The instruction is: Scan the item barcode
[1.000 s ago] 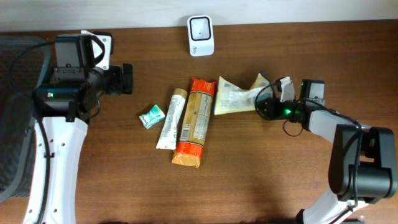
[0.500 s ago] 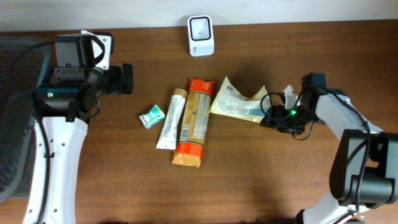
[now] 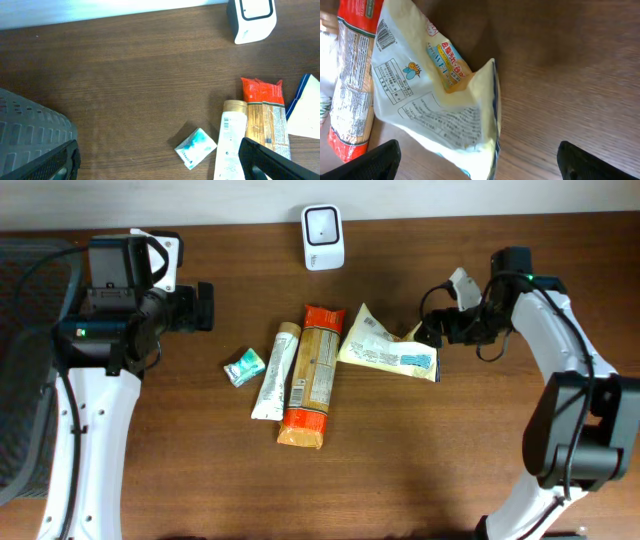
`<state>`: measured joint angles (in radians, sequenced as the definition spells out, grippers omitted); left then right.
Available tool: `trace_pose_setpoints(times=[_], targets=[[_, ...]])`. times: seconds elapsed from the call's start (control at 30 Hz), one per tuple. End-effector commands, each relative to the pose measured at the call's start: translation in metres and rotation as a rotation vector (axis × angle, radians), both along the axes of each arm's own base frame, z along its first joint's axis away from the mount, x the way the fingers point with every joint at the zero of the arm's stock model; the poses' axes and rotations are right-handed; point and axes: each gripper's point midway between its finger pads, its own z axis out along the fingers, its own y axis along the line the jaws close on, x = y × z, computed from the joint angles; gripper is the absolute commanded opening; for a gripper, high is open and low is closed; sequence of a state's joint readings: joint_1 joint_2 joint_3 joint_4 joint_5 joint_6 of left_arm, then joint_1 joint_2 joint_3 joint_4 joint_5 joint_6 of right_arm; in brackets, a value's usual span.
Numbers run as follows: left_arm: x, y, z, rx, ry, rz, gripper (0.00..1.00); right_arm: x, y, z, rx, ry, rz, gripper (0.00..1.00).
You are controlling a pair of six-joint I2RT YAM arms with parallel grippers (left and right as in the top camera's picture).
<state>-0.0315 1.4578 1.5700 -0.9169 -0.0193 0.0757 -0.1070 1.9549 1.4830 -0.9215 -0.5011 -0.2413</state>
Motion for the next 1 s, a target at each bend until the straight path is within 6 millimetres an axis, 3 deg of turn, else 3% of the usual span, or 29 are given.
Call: trace_pose_setpoints(times=[0.0,0.23,0.37,0.4,0.43,0.5,0.53,0.6,0.67,0.77,0.87,0.97], targets=[[0.001,0.001,0.002,0.006,-0.006,0.001,0.99,0.001,0.017,-0.012,0.061,0.01,0.06,0.99],[0.001,0.001,0.002,0.006,-0.006,0.001,0.99,-0.003,0.039,-0.025,0.132,0.039,0.107,0.99],[0.001,0.001,0.002,0.006,-0.006,0.001,0.99,-0.005,0.049,-0.05,0.16,0.089,0.114,0.97],[0.001,0.001,0.002,0.006,-0.006,0.001,0.99,-0.004,0.049,-0.054,0.164,0.093,0.114,0.9],[0.001,0.001,0.002,0.006,-0.006,0.001,0.99,-0.003,0.049,-0.059,0.166,0.098,0.111,0.74],[0.001,0.001,0.002,0.006,-0.006,0.001,0.99,-0.001,0.049,-0.062,0.166,0.095,0.104,0.4],[0.001,0.001,0.002,0.006,-0.006,0.001,0.99,0.002,0.05,-0.061,0.17,0.089,0.093,0.18],[0.001,0.001,0.002,0.006,-0.006,0.001,0.99,0.004,0.054,-0.057,0.203,0.079,0.095,0.04],[0.001,0.001,0.002,0.006,-0.006,0.001,0.99,0.007,0.062,-0.039,0.306,0.052,0.1,0.04],[0.001,0.001,0.002,0.006,-0.006,0.001,0.99,0.011,0.07,0.019,0.414,-0.036,0.119,0.04],[0.001,0.001,0.002,0.006,-0.006,0.001,0.99,-0.008,0.072,0.097,0.406,-0.15,0.145,0.04],[0.001,0.001,0.002,0.006,-0.005,0.001,0.99,-0.027,0.074,0.135,0.4,-0.21,0.164,0.04]])
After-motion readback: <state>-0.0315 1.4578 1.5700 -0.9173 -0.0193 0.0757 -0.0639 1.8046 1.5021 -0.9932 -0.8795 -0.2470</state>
